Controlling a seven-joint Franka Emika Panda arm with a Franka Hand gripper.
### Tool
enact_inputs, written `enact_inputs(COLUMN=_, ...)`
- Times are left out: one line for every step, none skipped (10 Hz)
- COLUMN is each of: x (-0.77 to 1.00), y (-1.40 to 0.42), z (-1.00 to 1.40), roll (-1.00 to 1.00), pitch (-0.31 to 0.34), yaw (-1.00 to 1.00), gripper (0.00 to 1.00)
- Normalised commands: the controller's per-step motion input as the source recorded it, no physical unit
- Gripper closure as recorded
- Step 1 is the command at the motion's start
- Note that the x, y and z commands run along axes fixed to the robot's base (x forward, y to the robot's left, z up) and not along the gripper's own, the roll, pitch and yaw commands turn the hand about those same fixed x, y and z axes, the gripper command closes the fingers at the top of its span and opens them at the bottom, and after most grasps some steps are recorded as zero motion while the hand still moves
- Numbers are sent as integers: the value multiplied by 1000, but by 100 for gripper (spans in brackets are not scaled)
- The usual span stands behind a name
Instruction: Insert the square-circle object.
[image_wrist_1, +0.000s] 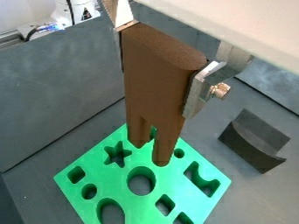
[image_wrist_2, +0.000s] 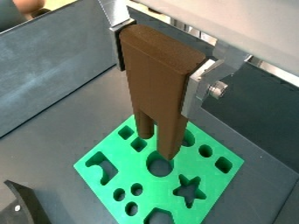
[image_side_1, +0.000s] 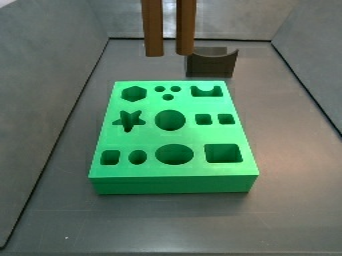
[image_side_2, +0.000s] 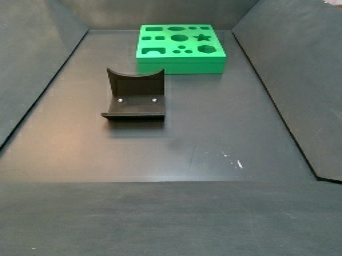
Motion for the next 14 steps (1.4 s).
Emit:
enact_inputs(x=0, y=-69, z=-134, roll=34, pitch=-3, yaw=0, gripper=100)
enact_inputs(x=-543, y=-543, z=-503, roll=87, pitch=-116, yaw=43, gripper=100)
enact_inputs(x=-603, y=-783, z=-926, roll=170, pitch=-86, yaw=91, gripper=100)
enact_inputs(x=-483, y=-851, z=-1000, roll=163, pitch=-36, yaw=111, gripper=100)
enact_inputs(x=-389, y=-860, z=-997, roll=200, pitch=-44, yaw=83, gripper=100)
enact_inputs(x=-411, y=-849, z=-883, roll=244, pitch=-79, yaw=60, gripper=100)
enact_inputs(x=-43, y=-683, z=-771, roll=254, pitch=-73, yaw=0, gripper=100)
enact_inputs(x=160, y=-637, z=-666, roll=251, pitch=0, yaw=0, gripper=100)
enact_inputs(x=263, y=-600, z=-689, roll=214, pitch=6, yaw=0, gripper=100)
enact_inputs(x=234, y=-386, z=-591, roll=93, pitch=20, yaw=0, gripper=100)
enact_inputs(x=29, y=-306, z=-471, roll=81, pitch=0, yaw=0, gripper=100)
enact_inputs(x=0, y=-254, z=-377, roll=47, pitch=0, yaw=-6, gripper=100)
enact_inputs(x=0, y=-166, z=-297, roll=43, pitch=0, yaw=0, gripper=100)
enact_inputs(x=-97, y=0, z=-206, roll=37, pitch=10, yaw=-6, gripper=100)
